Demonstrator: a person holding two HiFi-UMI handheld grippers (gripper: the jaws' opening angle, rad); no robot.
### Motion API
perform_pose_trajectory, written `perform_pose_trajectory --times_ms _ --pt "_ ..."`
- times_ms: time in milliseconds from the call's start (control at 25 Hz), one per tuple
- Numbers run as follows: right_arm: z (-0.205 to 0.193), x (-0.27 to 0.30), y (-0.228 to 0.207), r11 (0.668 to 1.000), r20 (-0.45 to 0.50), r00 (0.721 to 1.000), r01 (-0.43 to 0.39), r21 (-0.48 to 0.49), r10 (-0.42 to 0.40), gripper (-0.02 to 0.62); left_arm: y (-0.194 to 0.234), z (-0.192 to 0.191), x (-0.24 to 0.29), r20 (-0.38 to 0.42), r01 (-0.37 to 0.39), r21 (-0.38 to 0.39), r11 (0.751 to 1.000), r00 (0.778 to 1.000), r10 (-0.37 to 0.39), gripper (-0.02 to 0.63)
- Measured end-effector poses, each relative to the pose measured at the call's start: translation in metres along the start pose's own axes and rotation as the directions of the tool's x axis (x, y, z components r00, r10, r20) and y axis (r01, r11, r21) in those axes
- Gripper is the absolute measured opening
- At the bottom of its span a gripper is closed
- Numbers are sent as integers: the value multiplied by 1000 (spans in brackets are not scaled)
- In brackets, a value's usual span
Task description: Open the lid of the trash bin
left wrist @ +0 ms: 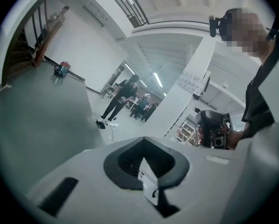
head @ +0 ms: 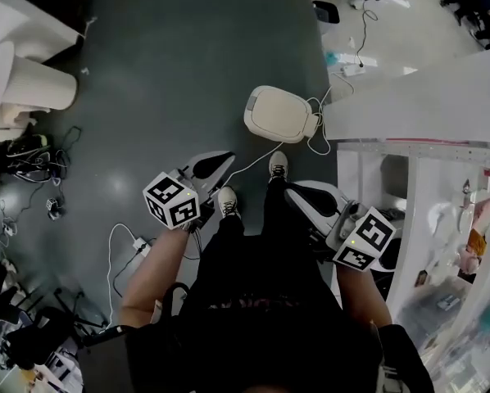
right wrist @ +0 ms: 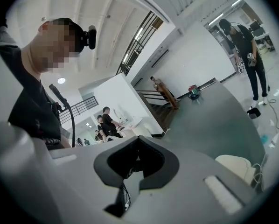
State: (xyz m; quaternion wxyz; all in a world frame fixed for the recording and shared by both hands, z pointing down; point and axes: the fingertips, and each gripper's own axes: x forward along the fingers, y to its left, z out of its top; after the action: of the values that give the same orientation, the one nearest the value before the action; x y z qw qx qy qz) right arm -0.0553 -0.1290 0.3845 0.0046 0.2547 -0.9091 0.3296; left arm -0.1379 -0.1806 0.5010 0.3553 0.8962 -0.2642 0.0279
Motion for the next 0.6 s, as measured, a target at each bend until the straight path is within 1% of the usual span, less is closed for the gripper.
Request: perform_pose_trajectory --times_ms 120,200,360,600 --pt "-3 -10 -16 999 18 1000 11 41 -12 8 14 -4 21 -20 -19 -4 1000 1000 19 2" --pt "-6 -17 -29 998 25 999 19 66 -21 8 25 -9 36 -47 -32 2 999 998 32 2" --pt "-15 -28 -53 993 20 999 34 115 -37 8 50 -26 63 -114 -61 15 998 991 62 3" --pt "-21 -37 -87 984 19 999 47 170 -51 8 90 -45 100 -165 -95 14 995 982 96 3"
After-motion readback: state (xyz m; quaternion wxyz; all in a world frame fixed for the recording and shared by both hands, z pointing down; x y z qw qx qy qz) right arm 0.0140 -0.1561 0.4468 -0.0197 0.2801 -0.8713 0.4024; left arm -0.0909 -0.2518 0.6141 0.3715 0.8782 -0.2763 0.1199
